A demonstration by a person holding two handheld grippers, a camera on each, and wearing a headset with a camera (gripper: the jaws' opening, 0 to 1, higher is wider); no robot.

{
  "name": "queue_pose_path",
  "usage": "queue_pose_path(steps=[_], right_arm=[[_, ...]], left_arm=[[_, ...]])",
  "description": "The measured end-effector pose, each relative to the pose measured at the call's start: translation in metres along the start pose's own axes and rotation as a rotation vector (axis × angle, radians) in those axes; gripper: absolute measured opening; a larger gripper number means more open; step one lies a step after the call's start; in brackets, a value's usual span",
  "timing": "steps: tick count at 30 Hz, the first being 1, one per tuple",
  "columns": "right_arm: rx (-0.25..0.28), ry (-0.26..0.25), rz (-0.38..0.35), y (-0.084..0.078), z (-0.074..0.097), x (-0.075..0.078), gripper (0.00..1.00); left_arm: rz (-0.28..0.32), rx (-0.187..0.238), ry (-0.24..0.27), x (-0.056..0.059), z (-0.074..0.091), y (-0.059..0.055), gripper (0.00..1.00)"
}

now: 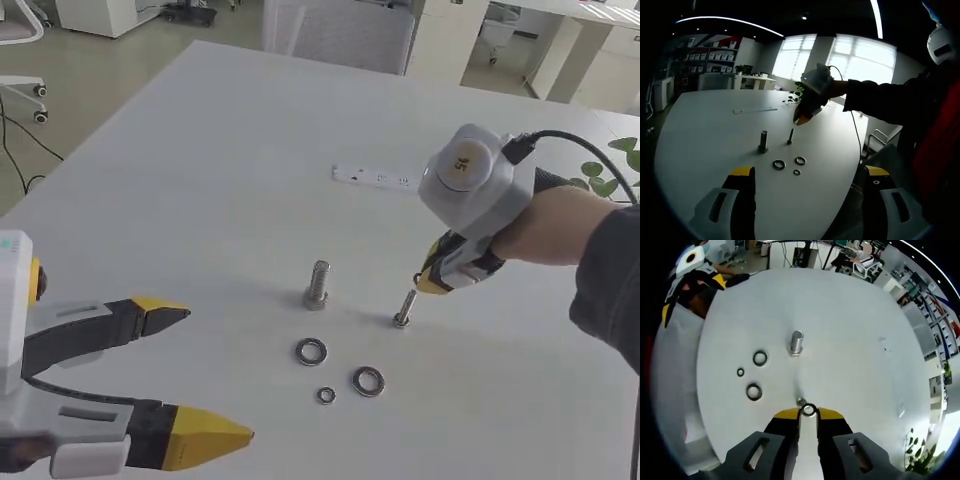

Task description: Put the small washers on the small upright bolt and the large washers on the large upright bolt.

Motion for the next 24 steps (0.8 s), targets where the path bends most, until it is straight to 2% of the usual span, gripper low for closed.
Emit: queue_pose_path(steps=[24], right_arm=[[-0.033, 0.037, 0.014, -0.002, -0.015, 0.002, 0.14]], left_arm=[[0.015, -0.001, 0.015, -0.003, 0.001, -0.003, 0.88]])
Point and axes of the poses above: the centre of the closed fingertips' face, and the gripper's own axes: z roughly backward along the fingers, x roughly to its right, y roughly out of its top, the point moved 6 cm from there along z, roughly backward along the fingers, and after that the axes turned 1 degree about -y, right-handed, at the moved point
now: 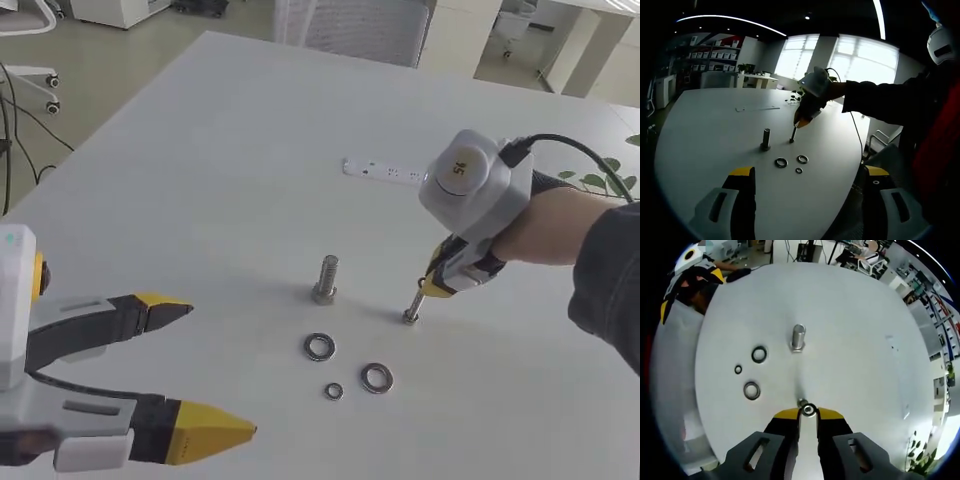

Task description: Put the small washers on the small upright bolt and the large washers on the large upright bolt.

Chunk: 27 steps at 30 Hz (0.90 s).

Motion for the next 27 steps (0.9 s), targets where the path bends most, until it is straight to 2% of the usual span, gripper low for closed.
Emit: queue_pose_path(steps=[27], right_arm=[[-0.017, 0.033, -0.010, -0.005, -0.013, -0.005, 0.14]], left_arm=[[0.007, -0.008, 0.003, -0.002, -0.002, -0.002, 0.88]])
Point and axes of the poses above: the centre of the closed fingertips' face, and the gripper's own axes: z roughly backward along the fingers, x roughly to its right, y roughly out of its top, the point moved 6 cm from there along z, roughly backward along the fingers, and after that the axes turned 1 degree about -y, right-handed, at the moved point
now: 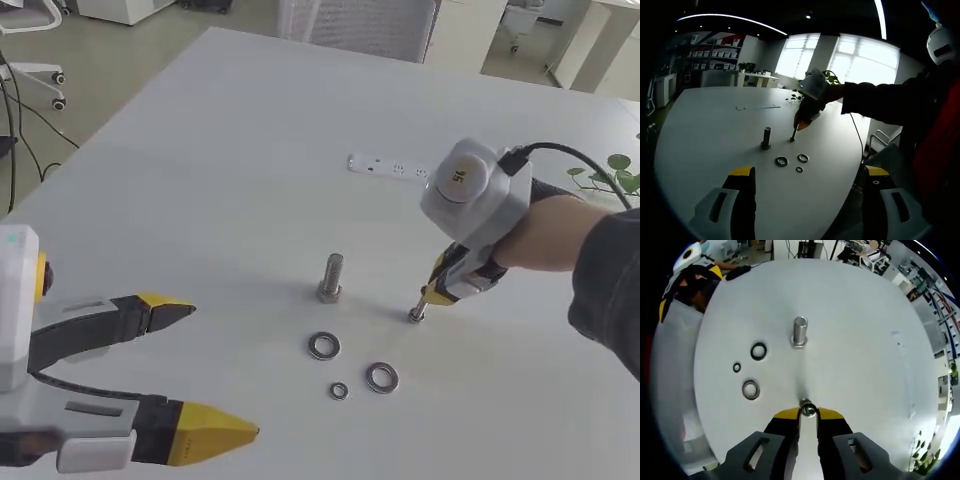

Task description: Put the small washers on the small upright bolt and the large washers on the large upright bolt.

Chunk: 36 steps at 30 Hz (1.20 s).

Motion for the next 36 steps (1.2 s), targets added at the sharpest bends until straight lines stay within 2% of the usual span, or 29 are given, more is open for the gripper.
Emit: queue_pose_path(steps=[17, 30, 36], right_arm=[[-0.015, 0.034, -0.011, -0.002, -0.023, -0.001, 0.14], [-0.017, 0.039, -0.012, -0.002, -0.035, 0.004, 0.14], [-0.019, 0.038, -0.018, -0.003, -0.036, 0.003, 0.14]], left_arm=[[0.004, -0.012, 0.005, 0.000, 0.001, -0.001, 0.88], [0.010, -0.019, 0.009, -0.002, 0.000, -0.002, 0.88], [0.015, -0.019, 0.011, -0.002, 0.001, -0.002, 0.88]])
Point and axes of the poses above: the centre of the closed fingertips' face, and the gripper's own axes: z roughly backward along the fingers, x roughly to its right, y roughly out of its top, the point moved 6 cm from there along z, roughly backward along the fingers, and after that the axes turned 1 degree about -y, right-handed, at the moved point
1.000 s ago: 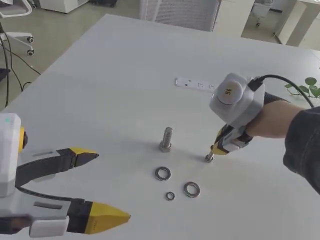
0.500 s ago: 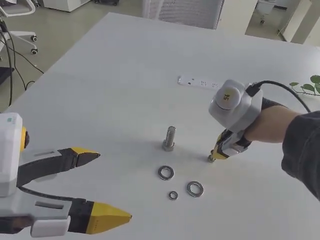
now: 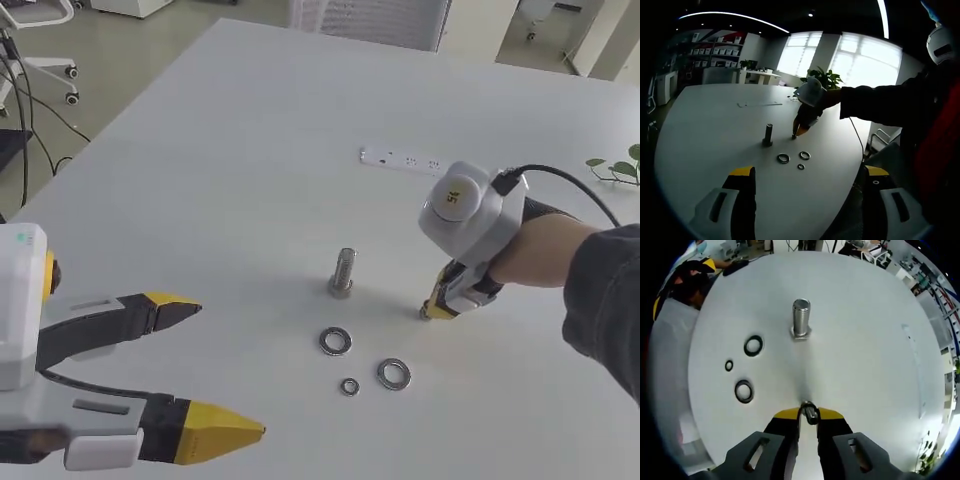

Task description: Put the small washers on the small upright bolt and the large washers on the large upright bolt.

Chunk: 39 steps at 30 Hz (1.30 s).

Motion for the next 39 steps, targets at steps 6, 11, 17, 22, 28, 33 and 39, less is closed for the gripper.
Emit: queue_pose_path(steps=[6, 11, 17, 22, 28, 33, 39], right_arm=[[-0.003, 0.001, 0.000, -0.0001, -0.0003, -0.0007, 0.14], [-0.004, 0.002, 0.003, -0.0001, -0.0013, -0.0015, 0.14], [-0.004, 0.005, -0.001, -0.0007, -0.0014, -0.0015, 0.14], [-0.002, 0.005, -0.003, -0.0013, -0.0012, -0.0027, 0.14], [-0.002, 0.002, -0.004, -0.0012, -0.0008, -0.0049, 0.14], [-0.003, -0.004, 0.003, -0.0012, -0.0012, -0.0054, 0.16], [-0.005, -0.001, 0.006, -0.0028, -0.0018, -0.0065, 0.17]], left_arm=[[0.000, 0.000, 0.001, -0.0009, -0.0005, 0.0004, 0.88], [0.002, 0.000, 0.002, -0.0015, -0.0009, 0.0005, 0.88], [0.004, 0.000, 0.003, -0.0019, -0.0004, 0.0000, 0.88], [0.004, 0.001, 0.002, -0.0020, -0.0006, -0.0005, 0.88], [0.004, 0.000, 0.003, -0.0016, 0.0002, -0.0017, 0.88], [0.004, 0.002, 0.003, -0.0011, 0.0012, -0.0015, 0.88], [0.004, 0.001, 0.003, -0.0002, 0.0015, -0.0022, 0.88]])
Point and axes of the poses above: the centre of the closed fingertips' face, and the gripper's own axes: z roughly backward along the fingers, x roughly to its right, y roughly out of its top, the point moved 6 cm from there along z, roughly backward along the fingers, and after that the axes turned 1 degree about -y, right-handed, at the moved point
